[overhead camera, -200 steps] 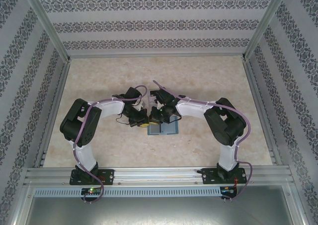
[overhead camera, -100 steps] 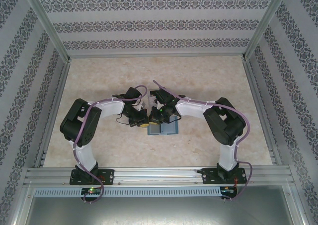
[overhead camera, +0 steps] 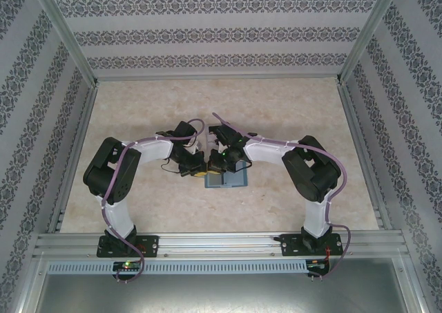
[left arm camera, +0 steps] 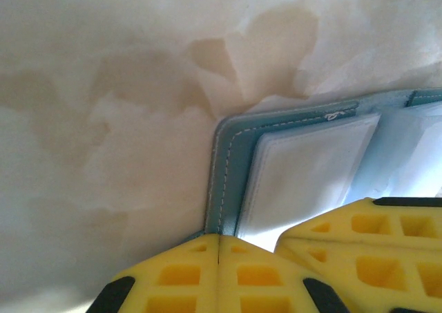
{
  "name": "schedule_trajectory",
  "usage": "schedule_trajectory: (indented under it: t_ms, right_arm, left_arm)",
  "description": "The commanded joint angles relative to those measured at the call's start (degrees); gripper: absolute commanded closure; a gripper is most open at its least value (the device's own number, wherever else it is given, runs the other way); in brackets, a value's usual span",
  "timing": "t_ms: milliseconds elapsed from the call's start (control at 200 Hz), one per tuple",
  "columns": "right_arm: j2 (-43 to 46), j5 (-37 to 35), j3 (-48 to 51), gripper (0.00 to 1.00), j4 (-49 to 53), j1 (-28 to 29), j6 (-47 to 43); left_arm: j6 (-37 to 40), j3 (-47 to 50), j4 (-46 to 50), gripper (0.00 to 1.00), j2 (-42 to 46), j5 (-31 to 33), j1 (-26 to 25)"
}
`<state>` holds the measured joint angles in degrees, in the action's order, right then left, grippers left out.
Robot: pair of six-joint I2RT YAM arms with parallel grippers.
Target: Take the credit cards out of the card holder
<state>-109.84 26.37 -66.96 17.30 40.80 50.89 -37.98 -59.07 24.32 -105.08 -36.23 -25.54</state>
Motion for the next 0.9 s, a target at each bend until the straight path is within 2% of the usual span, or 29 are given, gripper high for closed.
schedule_trajectory:
  t_ms: [0,894]
  right_arm:
    - [-0.6,-1.1,1.0,1.0,0.5,1.0,0.7]
    - [-0.6,-2.2,3.2,1.0,-0.8,0.3,2.4]
  left_arm:
    - [-0.3,0.1,3.4,1.0,-0.8,2.4,-0.6]
    - [-0.3,-0.2,3.5,1.0,-0.9,2.3,-0.5]
